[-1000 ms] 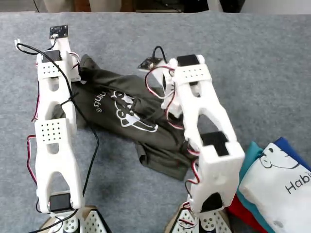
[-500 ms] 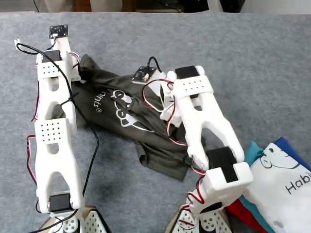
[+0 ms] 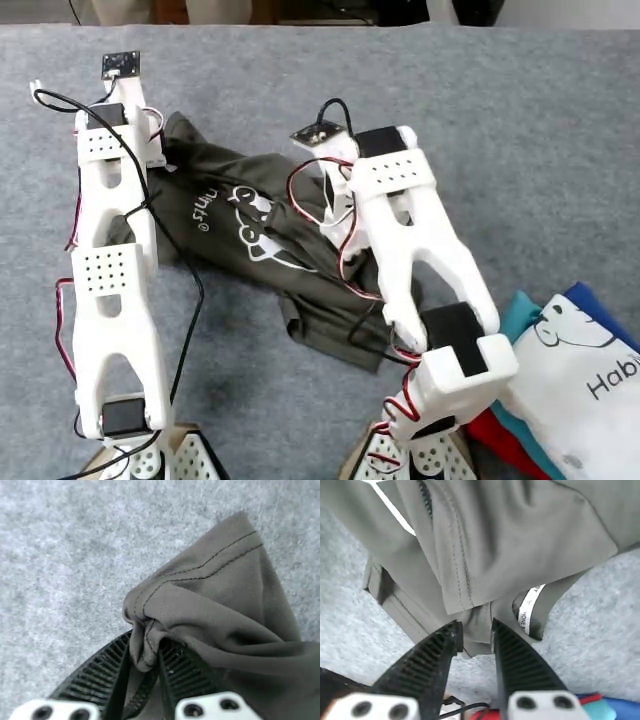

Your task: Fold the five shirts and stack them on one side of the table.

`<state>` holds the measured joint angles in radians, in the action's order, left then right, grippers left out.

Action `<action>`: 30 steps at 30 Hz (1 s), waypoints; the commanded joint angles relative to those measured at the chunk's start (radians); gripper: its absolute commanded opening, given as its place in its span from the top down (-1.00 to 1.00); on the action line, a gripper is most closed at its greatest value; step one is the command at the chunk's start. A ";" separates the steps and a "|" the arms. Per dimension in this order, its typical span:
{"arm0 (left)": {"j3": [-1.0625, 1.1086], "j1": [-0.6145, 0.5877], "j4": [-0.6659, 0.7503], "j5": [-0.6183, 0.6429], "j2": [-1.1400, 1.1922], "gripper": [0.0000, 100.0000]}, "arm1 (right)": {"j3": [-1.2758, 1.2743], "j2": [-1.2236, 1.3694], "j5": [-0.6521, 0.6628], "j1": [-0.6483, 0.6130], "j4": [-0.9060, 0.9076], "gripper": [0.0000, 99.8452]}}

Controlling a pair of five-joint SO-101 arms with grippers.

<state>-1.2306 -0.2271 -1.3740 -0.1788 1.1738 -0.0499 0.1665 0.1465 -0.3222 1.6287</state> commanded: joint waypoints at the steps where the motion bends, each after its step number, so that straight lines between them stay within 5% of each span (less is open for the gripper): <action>1: -0.041 0.009 0.023 -0.005 -0.004 0.96 | 0.001 -0.061 -0.058 -0.018 0.009 0.77; 10: -0.041 0.018 0.023 -0.029 -0.001 0.96 | -0.051 -0.064 -0.164 -0.071 0.011 0.76; 15: -0.041 0.025 0.023 -0.044 0.002 0.96 | -0.061 -0.056 -0.239 -0.091 -0.011 0.59; 30: -0.041 0.025 0.023 -0.044 0.002 0.96 | -0.151 -0.054 -0.272 -0.140 -0.127 0.55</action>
<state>-1.2321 -0.2194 -1.3709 -0.2156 1.1830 -0.2002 0.1665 -0.1174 -0.4526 1.5152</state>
